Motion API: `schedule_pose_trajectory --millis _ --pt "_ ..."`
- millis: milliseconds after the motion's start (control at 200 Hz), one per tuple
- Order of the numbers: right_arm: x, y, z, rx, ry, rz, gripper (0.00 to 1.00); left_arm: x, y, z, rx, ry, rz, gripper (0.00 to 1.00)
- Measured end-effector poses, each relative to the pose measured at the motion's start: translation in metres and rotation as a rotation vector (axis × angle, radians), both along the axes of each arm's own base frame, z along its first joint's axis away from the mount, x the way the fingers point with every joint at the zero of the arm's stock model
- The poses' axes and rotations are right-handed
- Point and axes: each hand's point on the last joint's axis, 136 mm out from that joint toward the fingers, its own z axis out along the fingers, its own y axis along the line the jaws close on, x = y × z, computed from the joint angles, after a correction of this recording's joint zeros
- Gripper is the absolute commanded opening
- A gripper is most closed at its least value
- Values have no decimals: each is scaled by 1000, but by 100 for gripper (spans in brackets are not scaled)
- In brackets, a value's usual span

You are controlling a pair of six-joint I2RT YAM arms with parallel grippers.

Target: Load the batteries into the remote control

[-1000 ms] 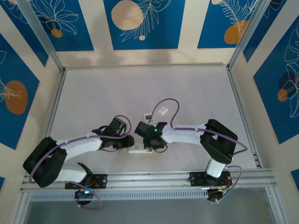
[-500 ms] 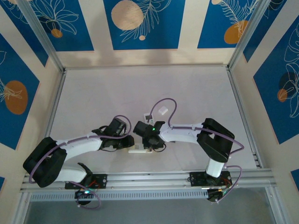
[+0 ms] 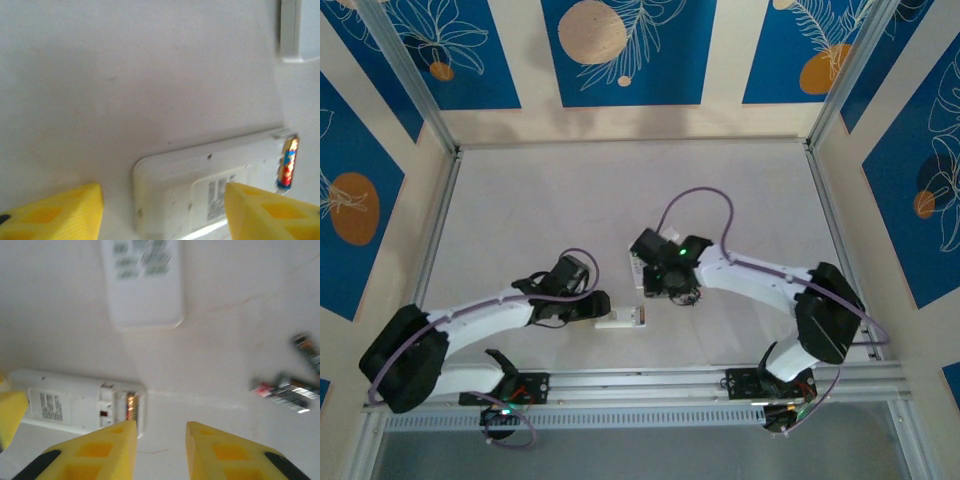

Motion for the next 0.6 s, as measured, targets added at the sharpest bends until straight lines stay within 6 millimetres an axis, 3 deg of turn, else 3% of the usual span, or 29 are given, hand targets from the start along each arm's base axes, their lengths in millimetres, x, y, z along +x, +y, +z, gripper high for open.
schedule_pose_trajectory --millis 145,260,335,430,600 --pt "32 -46 19 14 -36 -13 41 13 6 46 31 -134 -39 81" --pt "43 -77 18 23 4 -19 42 29 1 95 15 -279 -82 85" --pt "45 -88 13 30 39 -9 42 35 -1 115 8 -349 -107 87" --pt "42 -89 6 40 87 28 42 36 0 123 8 -385 -124 89" --pt "35 -85 -16 32 171 73 42 35 0 120 7 -384 -128 92"
